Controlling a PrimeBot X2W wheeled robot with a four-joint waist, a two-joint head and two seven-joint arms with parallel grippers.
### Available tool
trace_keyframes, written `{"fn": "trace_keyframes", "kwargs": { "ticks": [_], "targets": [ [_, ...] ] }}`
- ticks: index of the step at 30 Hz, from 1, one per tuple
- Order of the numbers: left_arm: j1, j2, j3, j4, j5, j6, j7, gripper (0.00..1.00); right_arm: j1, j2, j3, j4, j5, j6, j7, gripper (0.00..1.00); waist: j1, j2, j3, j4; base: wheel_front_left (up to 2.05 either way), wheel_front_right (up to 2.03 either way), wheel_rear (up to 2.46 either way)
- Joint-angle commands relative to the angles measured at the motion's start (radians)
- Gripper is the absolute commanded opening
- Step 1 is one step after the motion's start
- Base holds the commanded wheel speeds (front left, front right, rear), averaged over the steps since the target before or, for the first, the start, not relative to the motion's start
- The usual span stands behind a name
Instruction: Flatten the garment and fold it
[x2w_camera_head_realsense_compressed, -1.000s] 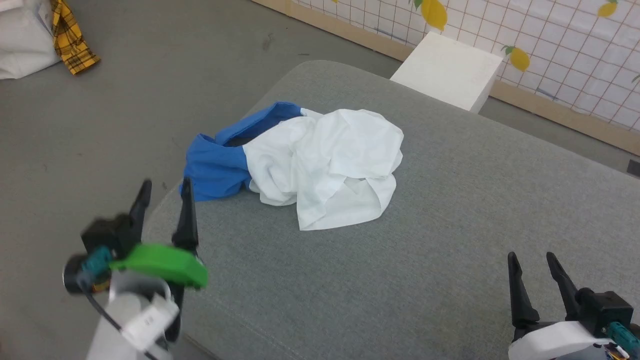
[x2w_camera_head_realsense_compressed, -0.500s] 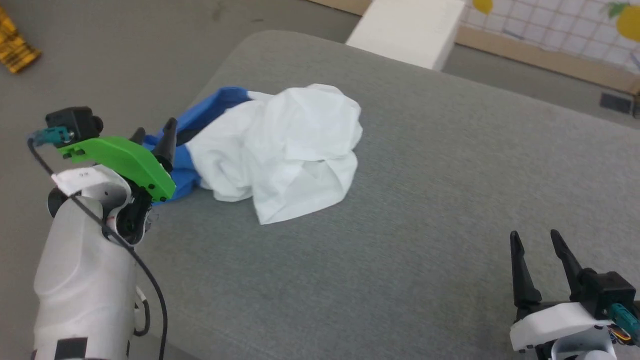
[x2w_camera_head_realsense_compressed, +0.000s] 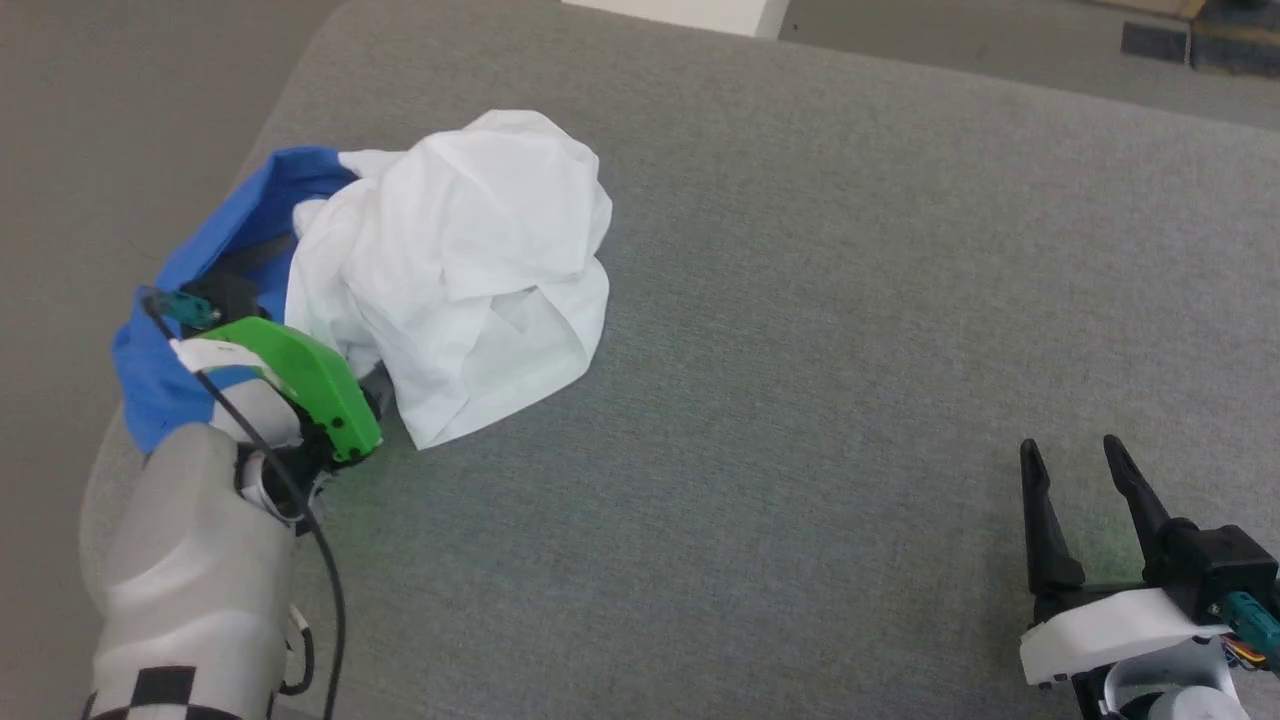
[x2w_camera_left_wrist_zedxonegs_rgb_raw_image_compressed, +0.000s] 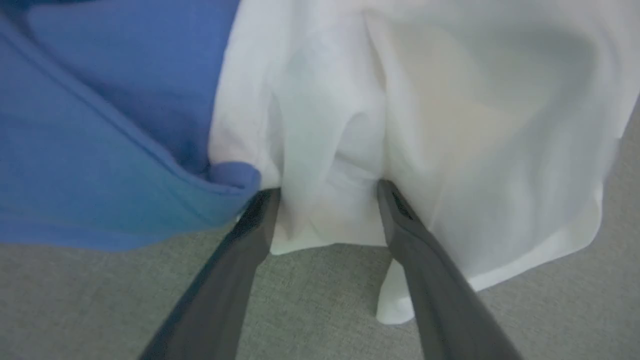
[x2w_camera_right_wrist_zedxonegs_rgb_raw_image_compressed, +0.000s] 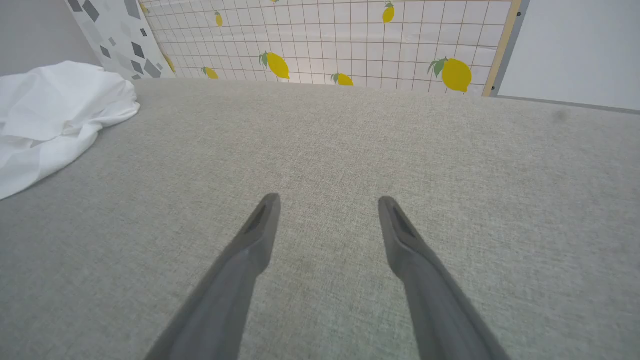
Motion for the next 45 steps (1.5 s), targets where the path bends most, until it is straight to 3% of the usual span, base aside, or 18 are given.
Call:
{"fn": "trace_keyframes", "kwargs": {
  "ticks": [1,7,8,9,10,25,32,36,45],
  "targets": [
    [-0.004,-0.013,-0.008,0.018,0.002,-0.001,0.005,1.00,-0.022,0.000,0.000,-0.009,-0.012,-0.002,0.003,1.00,0.0000,0.0062,0.039,-0.024,0.00,0.00,0.00],
    [-0.003,-0.042,-0.032,0.080,-0.008,-0.004,0.019,1.00,-0.026,0.000,-0.001,-0.020,-0.019,-0.002,0.012,1.00,0.0000,0.0062,0.057,-0.019,0.00,0.00,0.00],
    [-0.004,-0.047,-0.031,0.086,-0.015,-0.005,0.013,0.60,-0.027,0.000,-0.001,-0.021,-0.020,-0.002,0.014,1.00,0.0000,0.0062,0.059,-0.018,0.00,0.00,0.00],
    [-0.008,-0.049,-0.031,0.086,-0.016,-0.006,-0.008,0.06,-0.029,0.000,-0.002,-0.023,-0.021,-0.002,0.015,1.00,0.0000,0.0062,0.062,-0.015,0.00,0.00,0.00],
    [-0.009,-0.050,-0.031,0.087,-0.017,-0.006,-0.024,0.00,-0.030,0.000,-0.002,-0.023,-0.021,-0.002,0.016,1.00,0.0000,0.0062,0.063,-0.013,0.00,0.00,0.00],
    [-0.135,-0.014,0.029,0.014,-0.061,-0.011,-0.330,0.00,-0.029,0.000,0.028,0.059,0.025,-0.002,-0.017,1.00,0.0000,0.0062,-0.061,0.027,0.00,0.00,0.00],
    [-0.240,0.031,0.023,-0.114,-0.088,-0.012,-0.336,0.00,-0.021,0.000,0.039,0.115,0.065,-0.002,-0.044,1.00,0.0000,0.0062,-0.139,-0.003,0.00,0.00,0.00],
    [-0.361,0.058,-0.030,-0.250,-0.097,-0.013,-0.294,0.00,-0.006,0.000,0.039,0.170,0.096,-0.002,-0.062,1.00,0.0000,0.0062,-0.217,-0.058,0.00,0.00,0.00],
    [-0.512,-0.003,-0.118,-0.350,-0.162,-0.013,-0.246,0.00,0.014,0.000,0.034,0.213,0.117,-0.002,-0.069,1.00,0.0000,0.0062,-0.301,-0.167,0.00,0.00,0.00]
  ]
}}
